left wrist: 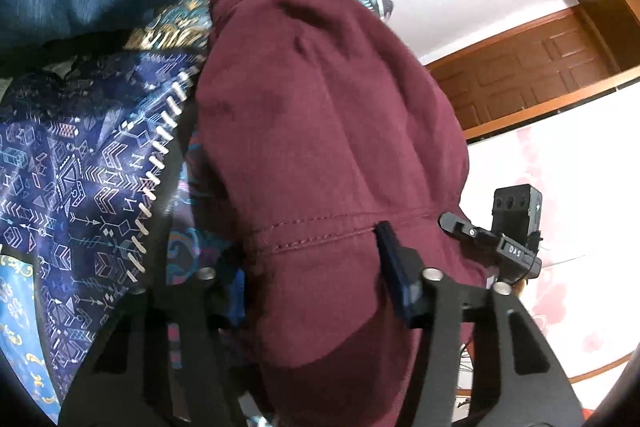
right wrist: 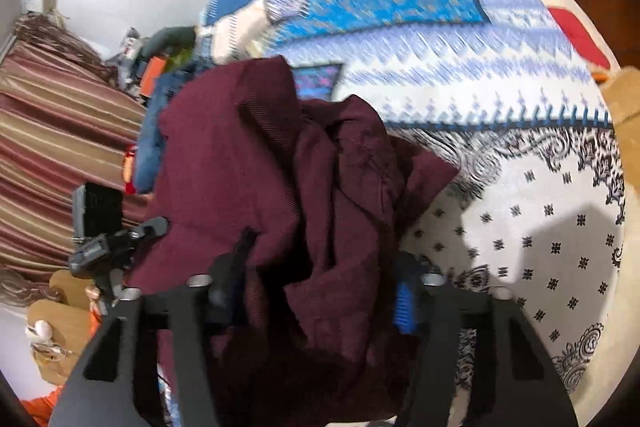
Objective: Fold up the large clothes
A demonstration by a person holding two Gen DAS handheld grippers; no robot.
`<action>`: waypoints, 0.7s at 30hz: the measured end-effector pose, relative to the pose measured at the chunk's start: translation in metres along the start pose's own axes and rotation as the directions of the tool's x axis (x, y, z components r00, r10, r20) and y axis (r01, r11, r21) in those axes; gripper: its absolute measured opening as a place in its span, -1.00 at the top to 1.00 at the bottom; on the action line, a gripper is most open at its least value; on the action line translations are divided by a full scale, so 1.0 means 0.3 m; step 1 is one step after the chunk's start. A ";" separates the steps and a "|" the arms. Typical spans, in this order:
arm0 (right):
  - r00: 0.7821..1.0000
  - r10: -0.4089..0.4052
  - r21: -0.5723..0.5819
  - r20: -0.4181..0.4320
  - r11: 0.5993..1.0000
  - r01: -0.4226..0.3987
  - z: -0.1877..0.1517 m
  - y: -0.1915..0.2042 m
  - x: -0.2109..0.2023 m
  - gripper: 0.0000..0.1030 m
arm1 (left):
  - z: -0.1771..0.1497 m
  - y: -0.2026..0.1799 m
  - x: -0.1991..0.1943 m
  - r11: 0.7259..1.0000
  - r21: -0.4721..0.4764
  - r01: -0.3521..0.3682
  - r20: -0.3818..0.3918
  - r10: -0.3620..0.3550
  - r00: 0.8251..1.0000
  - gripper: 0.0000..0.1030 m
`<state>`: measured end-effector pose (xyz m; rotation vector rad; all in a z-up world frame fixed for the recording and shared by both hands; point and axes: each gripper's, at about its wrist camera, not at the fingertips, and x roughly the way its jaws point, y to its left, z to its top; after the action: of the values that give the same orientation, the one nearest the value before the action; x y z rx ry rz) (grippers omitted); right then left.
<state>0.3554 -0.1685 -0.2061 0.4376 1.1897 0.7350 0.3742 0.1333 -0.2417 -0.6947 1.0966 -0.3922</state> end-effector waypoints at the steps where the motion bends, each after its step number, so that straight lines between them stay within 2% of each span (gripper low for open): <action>1: 1.000 0.014 -0.003 0.009 1.000 -0.014 0.001 0.021 -0.019 0.26 | 0.001 -0.020 -0.012 1.000 0.013 -0.007 0.006 0.007 1.000 0.08; 3: 1.000 0.017 -0.016 0.017 1.000 -0.016 0.014 0.062 -0.034 0.35 | 0.006 -0.070 -0.051 0.999 0.034 -0.001 0.027 0.000 1.000 0.22; 6: 0.999 0.025 -0.032 0.041 0.999 -0.023 0.023 0.124 -0.069 0.37 | 0.025 -0.152 -0.114 0.997 0.078 0.002 0.071 -0.008 0.997 0.27; 10: 0.994 0.042 -0.084 0.102 0.996 -0.034 0.056 0.252 -0.131 0.38 | 0.062 -0.225 -0.275 0.988 0.152 -0.001 0.133 -0.020 0.991 0.29; 15: 0.981 0.072 -0.180 0.181 0.983 -0.039 0.149 0.471 -0.169 0.38 | 0.137 -0.303 -0.512 0.969 0.245 -0.029 0.240 -0.031 0.970 0.28; 21: 0.967 0.118 -0.277 0.224 0.959 -0.053 0.260 0.712 -0.083 0.38 | 0.261 -0.252 -0.759 0.960 0.265 -0.089 0.342 -0.007 0.940 0.28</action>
<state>0.3639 -0.0326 -0.0223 0.3409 0.8343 0.8807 0.3528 0.2416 -0.0147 -0.4665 0.7088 -0.3645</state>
